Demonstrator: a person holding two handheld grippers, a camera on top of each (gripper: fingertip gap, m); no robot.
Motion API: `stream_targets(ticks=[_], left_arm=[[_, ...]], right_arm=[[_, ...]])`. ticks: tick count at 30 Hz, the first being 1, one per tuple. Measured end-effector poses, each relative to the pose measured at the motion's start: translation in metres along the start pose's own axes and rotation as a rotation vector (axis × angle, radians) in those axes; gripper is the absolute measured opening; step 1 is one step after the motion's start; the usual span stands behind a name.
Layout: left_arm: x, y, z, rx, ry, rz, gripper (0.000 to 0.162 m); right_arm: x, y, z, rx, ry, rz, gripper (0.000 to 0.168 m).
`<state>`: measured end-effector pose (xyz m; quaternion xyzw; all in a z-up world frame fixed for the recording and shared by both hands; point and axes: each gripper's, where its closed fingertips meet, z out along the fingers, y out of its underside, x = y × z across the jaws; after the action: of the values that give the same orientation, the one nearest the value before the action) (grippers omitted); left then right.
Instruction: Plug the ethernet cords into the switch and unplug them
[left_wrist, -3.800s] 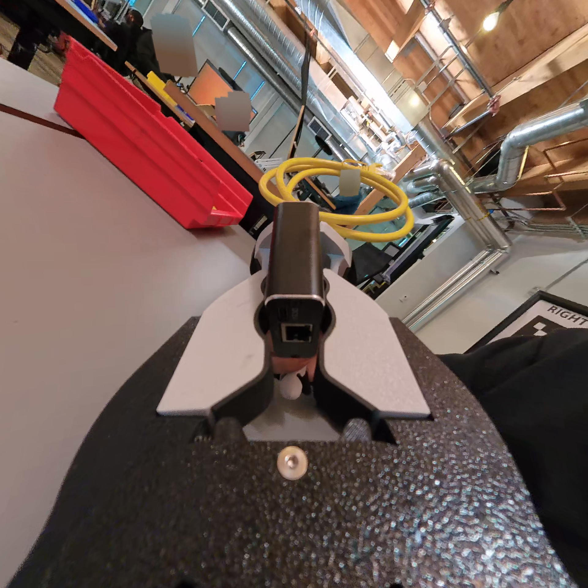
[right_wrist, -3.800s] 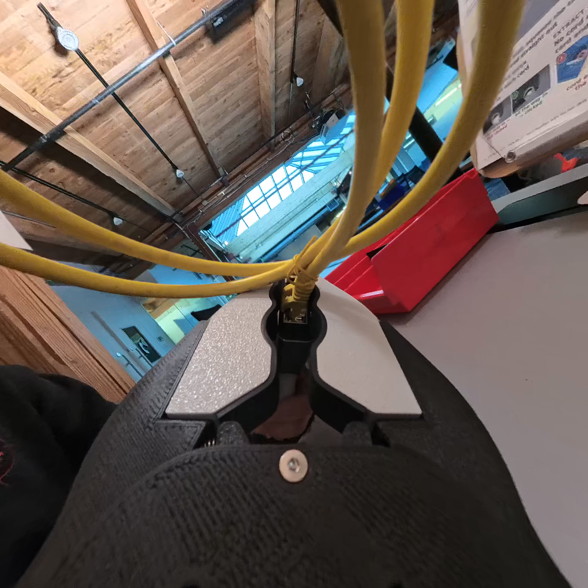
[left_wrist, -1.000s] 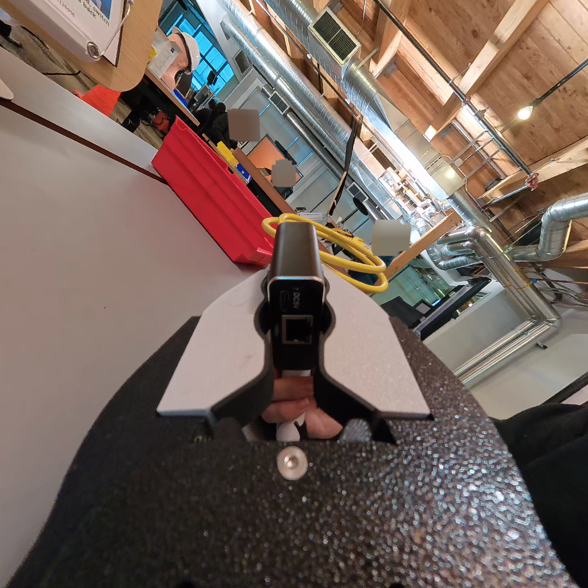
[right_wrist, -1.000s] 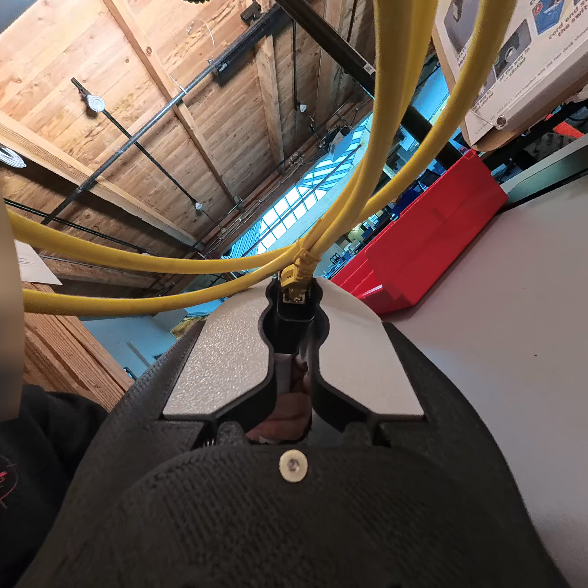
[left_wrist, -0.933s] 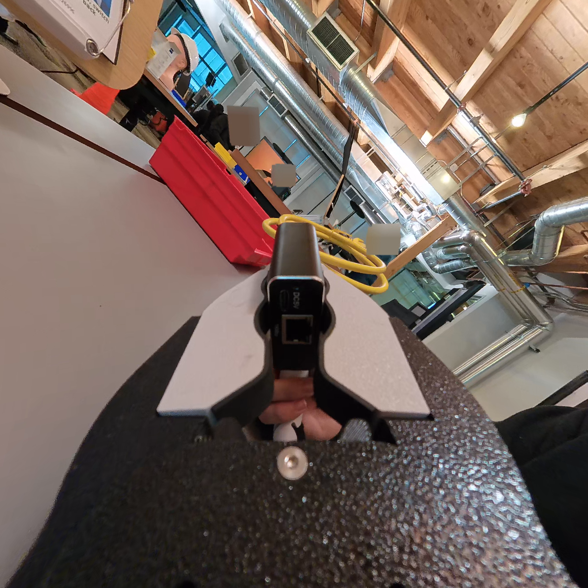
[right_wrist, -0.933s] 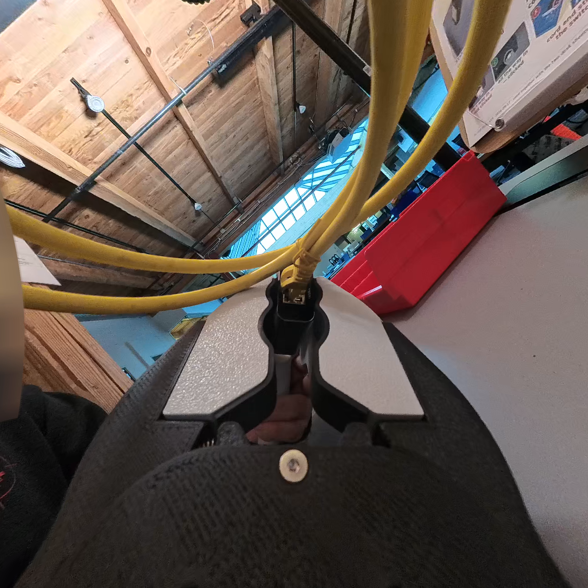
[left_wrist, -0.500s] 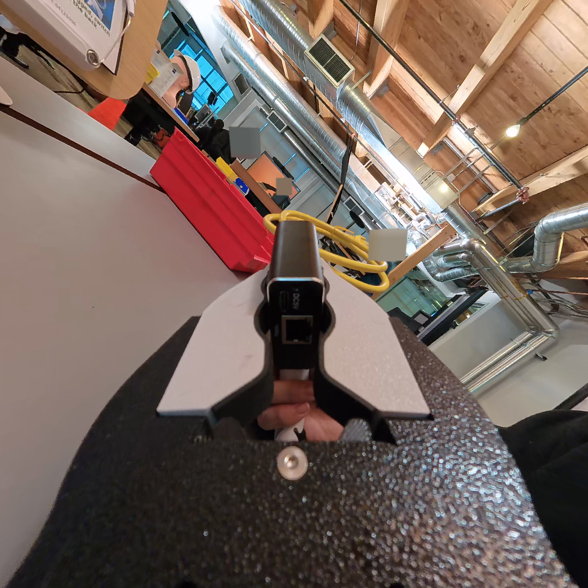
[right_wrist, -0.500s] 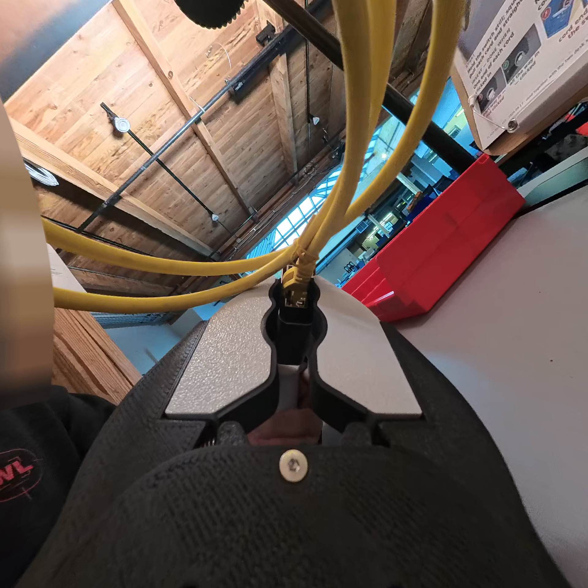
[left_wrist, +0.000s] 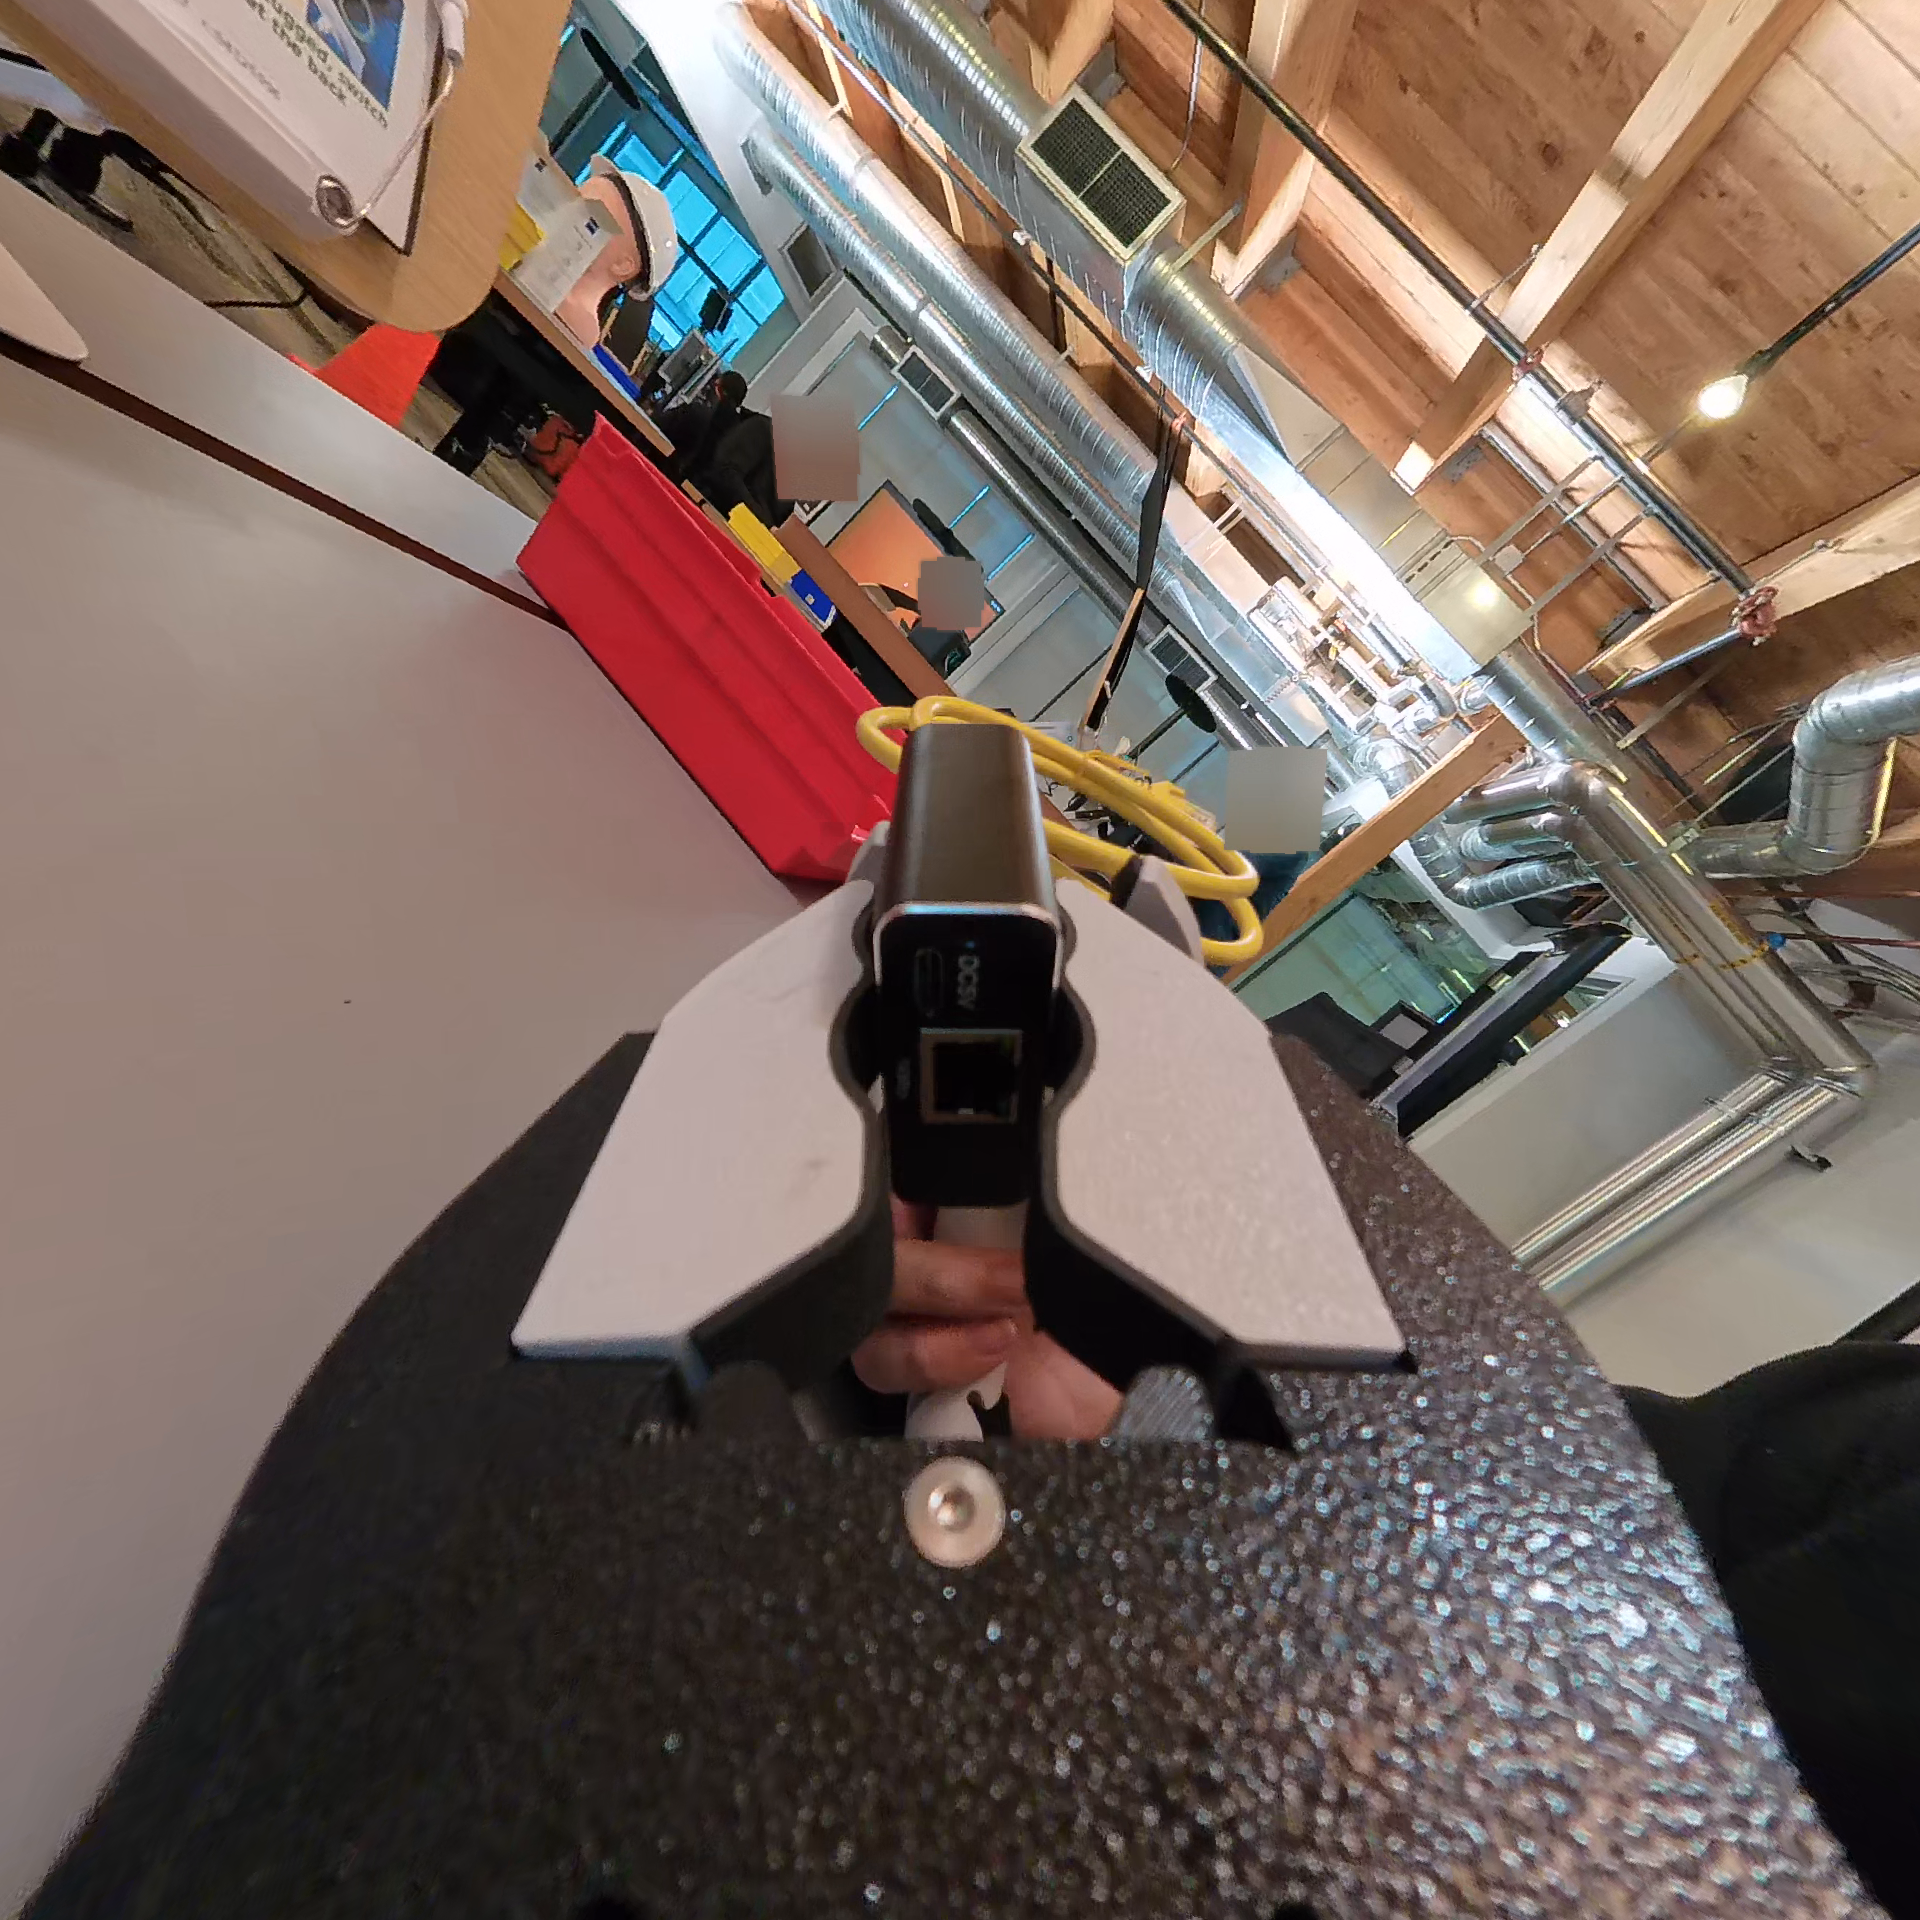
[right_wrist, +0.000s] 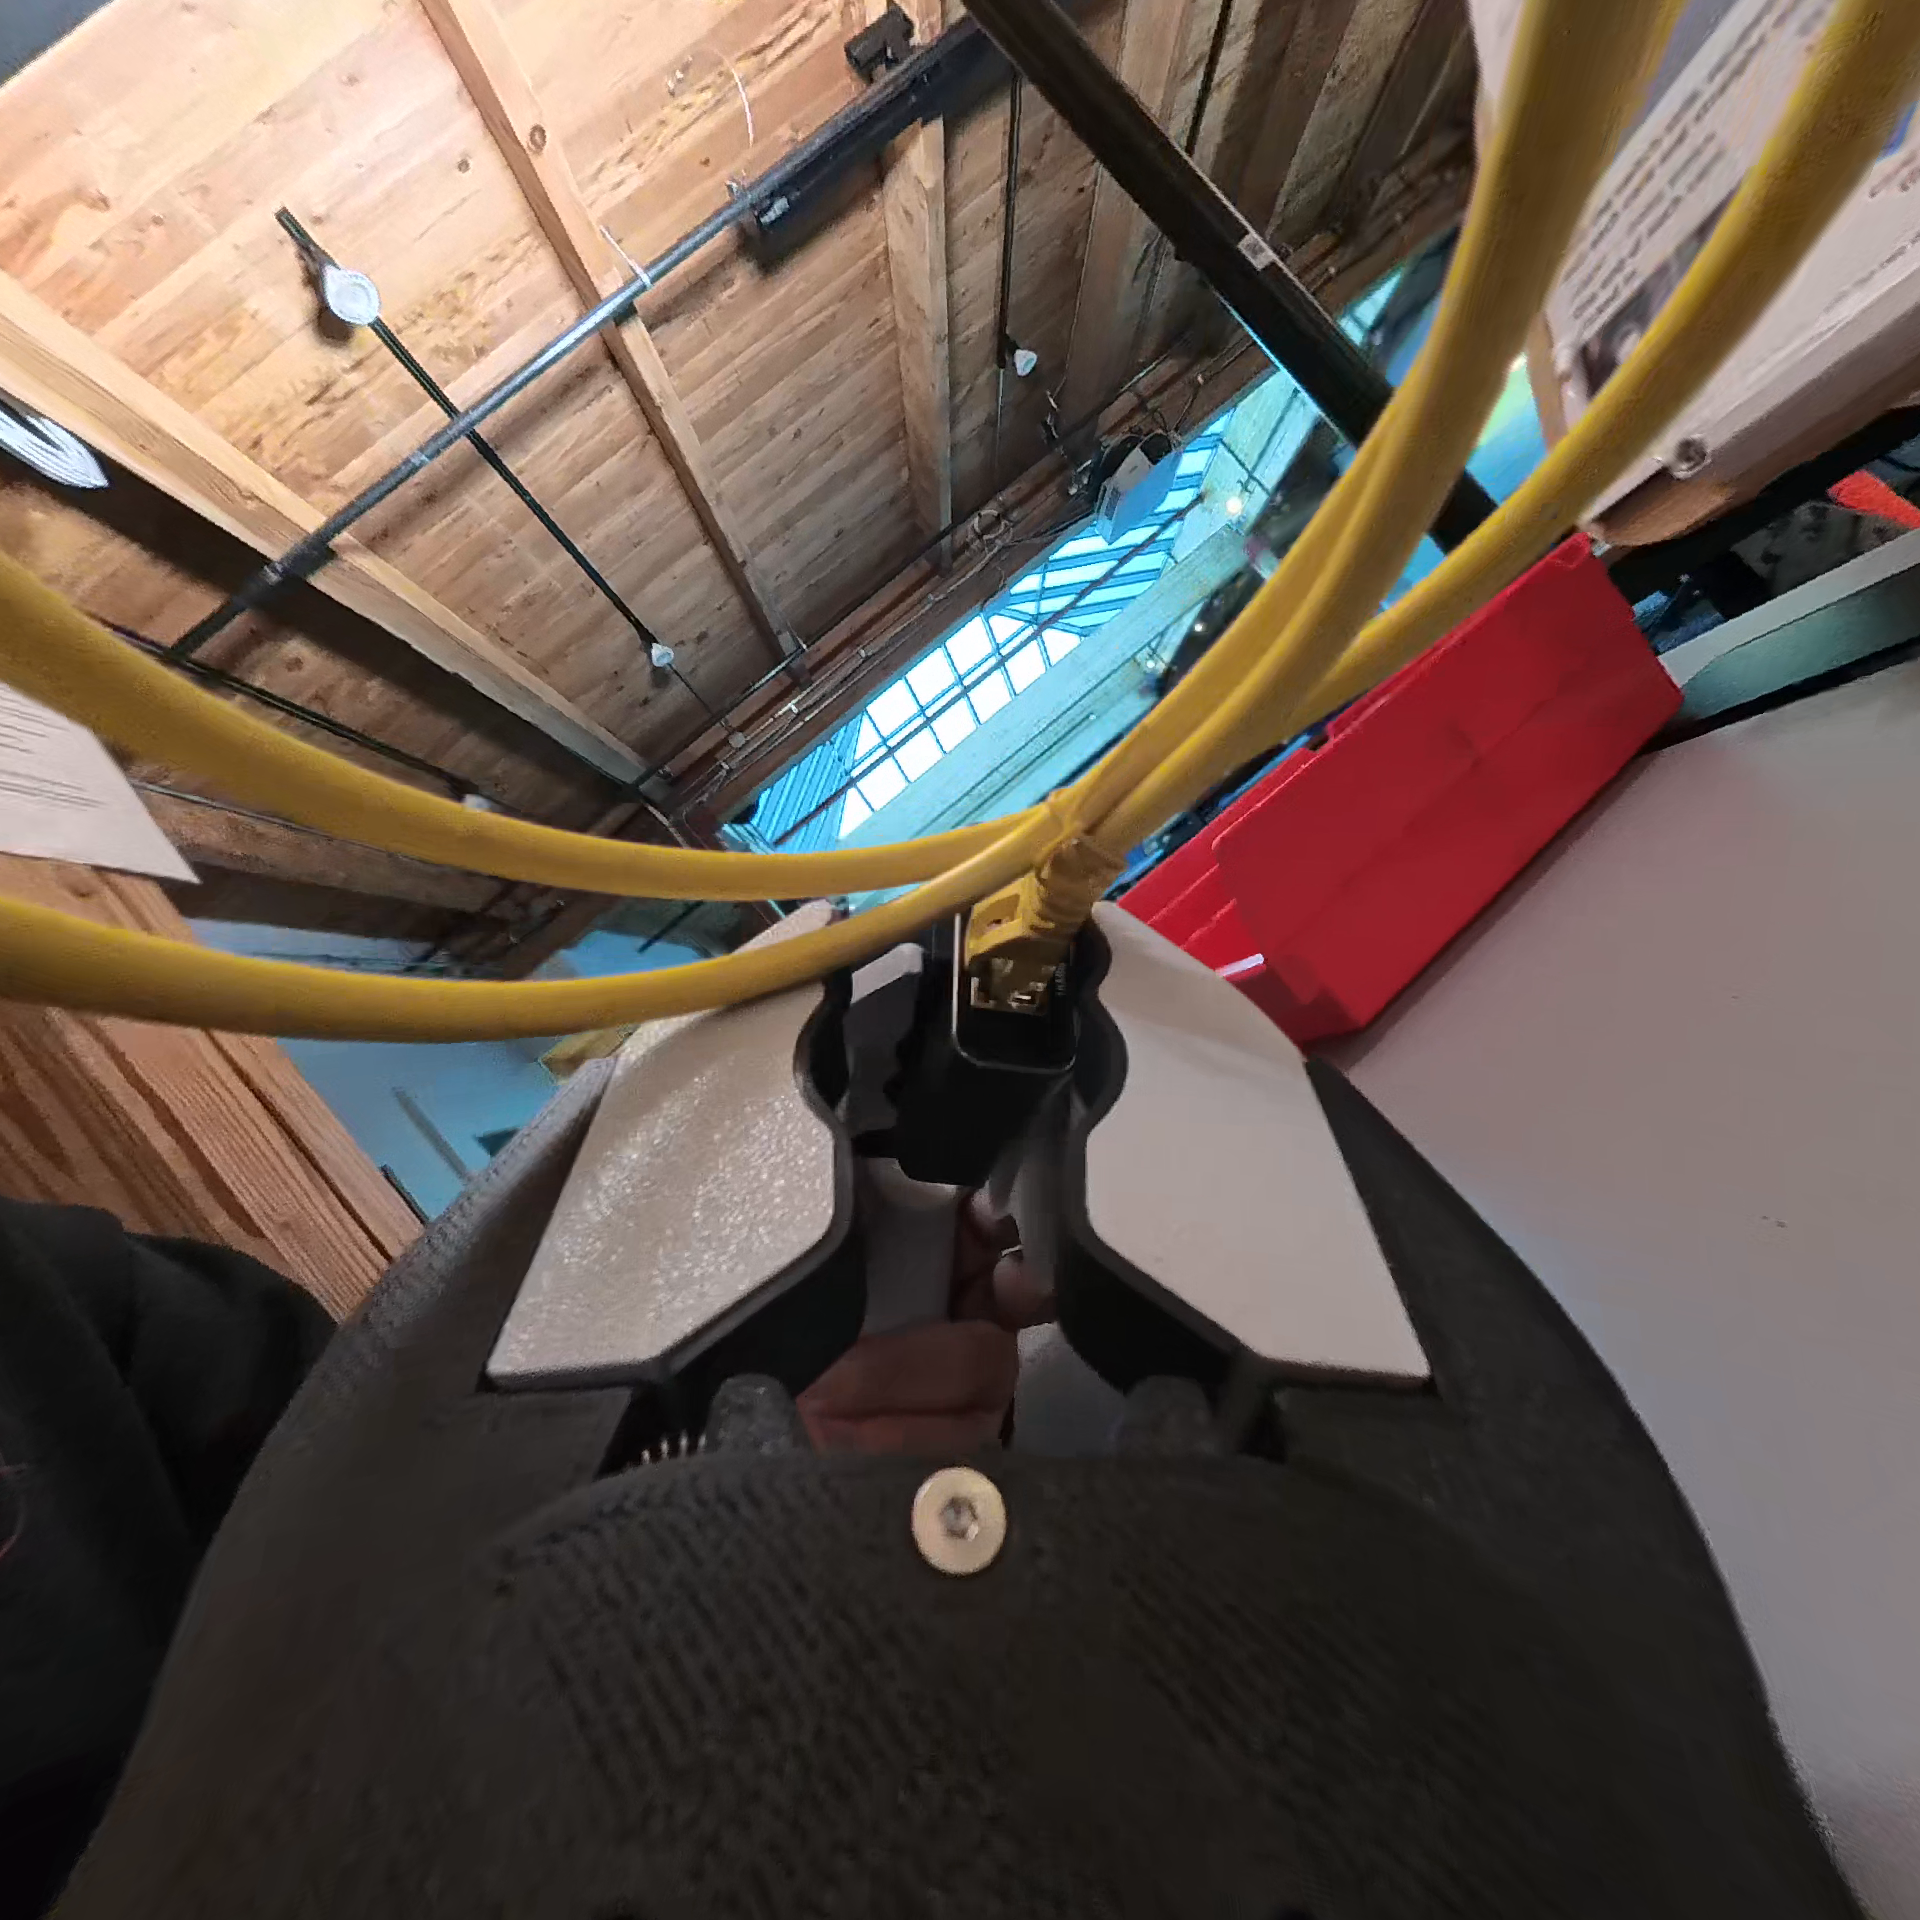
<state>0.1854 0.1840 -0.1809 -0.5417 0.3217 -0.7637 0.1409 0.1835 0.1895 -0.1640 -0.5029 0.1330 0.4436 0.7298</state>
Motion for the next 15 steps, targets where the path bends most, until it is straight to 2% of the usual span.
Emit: stream_targets(ticks=[6,8,11,15], left_arm=[[0.000,0.003,0.001,-0.013,-0.001,0.004,0.026],[0.001,0.003,0.001,-0.009,0.006,0.008,0.026],[0.006,0.001,0.002,0.004,0.023,0.013,0.026],[0.005,-0.007,-0.002,0.049,-0.002,0.038,0.026]], right_arm=[[-0.002,0.006,0.003,-0.042,-0.027,0.016,0.055],[-0.005,0.009,0.004,-0.063,-0.041,0.002,0.052],[-0.004,0.006,0.003,-0.040,-0.037,0.001,0.039],[-0.002,0.004,0.001,-0.020,-0.027,0.009,0.034]])
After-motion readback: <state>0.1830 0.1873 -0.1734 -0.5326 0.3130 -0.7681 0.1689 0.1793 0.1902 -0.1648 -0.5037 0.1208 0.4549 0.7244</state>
